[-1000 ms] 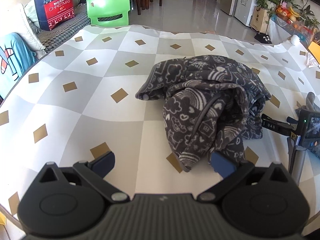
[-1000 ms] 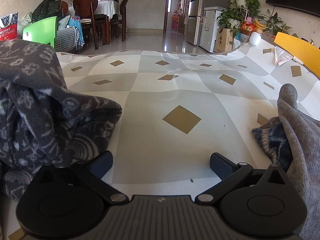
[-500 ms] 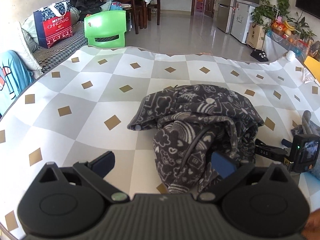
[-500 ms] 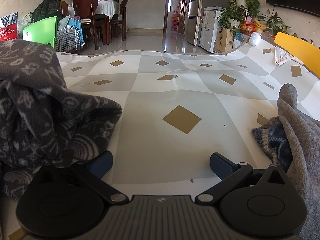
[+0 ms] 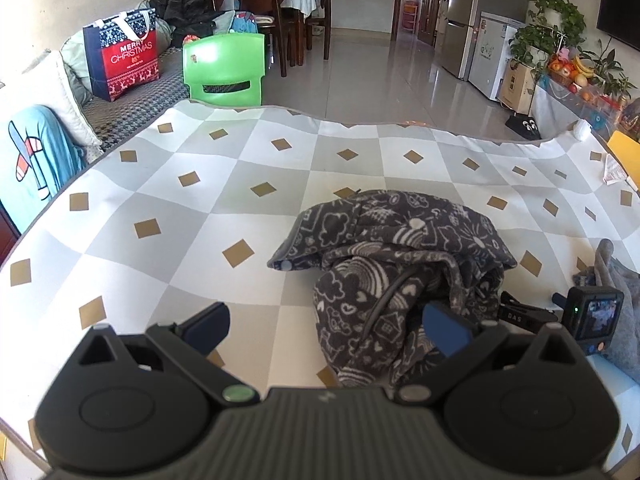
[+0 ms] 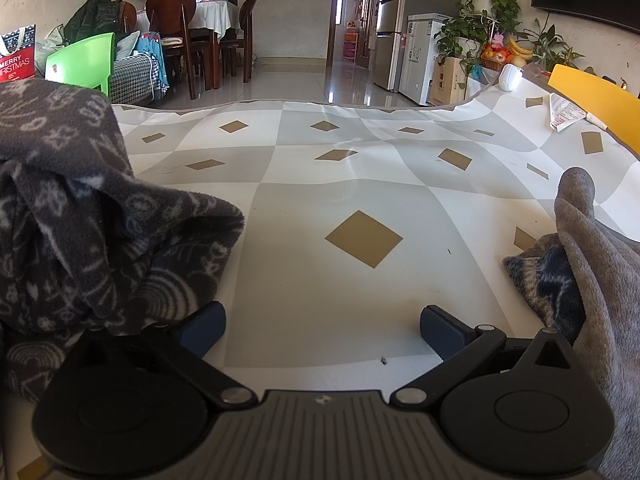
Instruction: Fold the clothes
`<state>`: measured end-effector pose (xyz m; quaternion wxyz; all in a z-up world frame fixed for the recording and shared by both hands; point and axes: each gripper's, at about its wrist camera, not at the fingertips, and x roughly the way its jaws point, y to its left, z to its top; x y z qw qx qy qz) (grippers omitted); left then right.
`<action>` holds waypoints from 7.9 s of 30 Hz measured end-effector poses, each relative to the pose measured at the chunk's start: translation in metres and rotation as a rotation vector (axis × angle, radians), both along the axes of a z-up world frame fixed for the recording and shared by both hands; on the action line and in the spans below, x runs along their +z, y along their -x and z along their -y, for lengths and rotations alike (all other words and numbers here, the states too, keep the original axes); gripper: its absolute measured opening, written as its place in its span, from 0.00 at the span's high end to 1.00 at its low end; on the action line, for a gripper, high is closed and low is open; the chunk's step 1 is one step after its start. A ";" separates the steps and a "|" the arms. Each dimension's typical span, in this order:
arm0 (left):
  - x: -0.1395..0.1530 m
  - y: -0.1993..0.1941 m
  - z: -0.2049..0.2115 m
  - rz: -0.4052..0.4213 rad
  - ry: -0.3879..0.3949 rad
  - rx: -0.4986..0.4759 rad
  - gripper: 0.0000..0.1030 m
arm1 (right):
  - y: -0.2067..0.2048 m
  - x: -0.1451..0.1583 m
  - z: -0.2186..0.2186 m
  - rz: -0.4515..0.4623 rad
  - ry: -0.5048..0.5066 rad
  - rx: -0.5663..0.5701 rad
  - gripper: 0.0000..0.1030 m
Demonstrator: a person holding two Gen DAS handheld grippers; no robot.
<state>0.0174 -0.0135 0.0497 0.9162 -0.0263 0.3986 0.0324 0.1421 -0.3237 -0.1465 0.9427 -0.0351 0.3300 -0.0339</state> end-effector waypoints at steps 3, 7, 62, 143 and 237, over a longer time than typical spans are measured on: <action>0.011 0.007 -0.010 0.029 0.002 0.035 0.00 | 0.000 0.000 0.000 0.000 0.000 0.000 0.00; 0.020 0.012 -0.023 0.037 0.020 0.076 0.00 | 0.000 0.000 0.000 0.000 0.000 0.000 0.00; -0.045 -0.044 0.003 -0.083 -0.029 0.046 0.00 | 0.000 0.000 -0.001 0.000 0.001 0.000 0.00; -0.087 -0.054 0.030 -0.202 -0.030 -0.006 0.00 | 0.090 0.148 -0.089 -0.276 0.003 0.049 0.02; -0.075 -0.041 0.051 -0.156 -0.070 -0.016 0.00 | 0.091 0.149 -0.088 -0.229 -0.035 0.009 0.03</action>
